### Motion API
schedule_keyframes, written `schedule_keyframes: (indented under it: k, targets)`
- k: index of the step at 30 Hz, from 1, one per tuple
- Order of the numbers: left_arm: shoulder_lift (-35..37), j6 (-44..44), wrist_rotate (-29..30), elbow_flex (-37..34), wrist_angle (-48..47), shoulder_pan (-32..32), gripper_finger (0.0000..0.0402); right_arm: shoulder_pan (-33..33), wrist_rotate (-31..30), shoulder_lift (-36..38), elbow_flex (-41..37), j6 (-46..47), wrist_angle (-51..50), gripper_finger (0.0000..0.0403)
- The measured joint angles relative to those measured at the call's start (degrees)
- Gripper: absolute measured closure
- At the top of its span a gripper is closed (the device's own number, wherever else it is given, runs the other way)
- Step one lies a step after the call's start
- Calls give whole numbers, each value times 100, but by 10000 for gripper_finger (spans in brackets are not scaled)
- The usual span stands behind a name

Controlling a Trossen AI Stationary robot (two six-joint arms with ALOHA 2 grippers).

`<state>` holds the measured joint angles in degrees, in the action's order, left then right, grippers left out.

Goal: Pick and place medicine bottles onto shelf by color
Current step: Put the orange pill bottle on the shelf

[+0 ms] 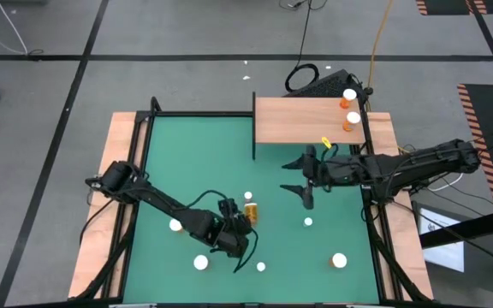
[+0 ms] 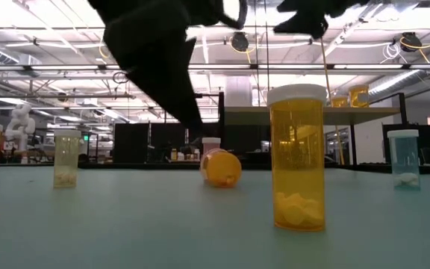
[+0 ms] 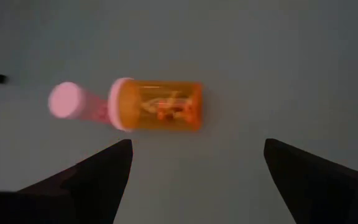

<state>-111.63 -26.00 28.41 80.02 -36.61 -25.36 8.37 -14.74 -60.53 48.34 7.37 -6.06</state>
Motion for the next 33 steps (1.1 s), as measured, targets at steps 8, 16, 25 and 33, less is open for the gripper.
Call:
schedule_keyframes:
  k: [8,16,25,33]
  targets:
    - [190,-72,1639,-21,-1248,-77,39,193,-310,-1362,74,980,777,124]
    - [1783,522,2785,-670,-1646,128,114,514,-576,-2699,1065,2016,225,124]
    - [5000,2659,1331,-2662,1158,959,179,927,-597,-4290,2848,2663,-981,124]
    - [6603,4847,-124,-4029,3493,1256,181,1235,163,-4714,3272,3393,-934,124]
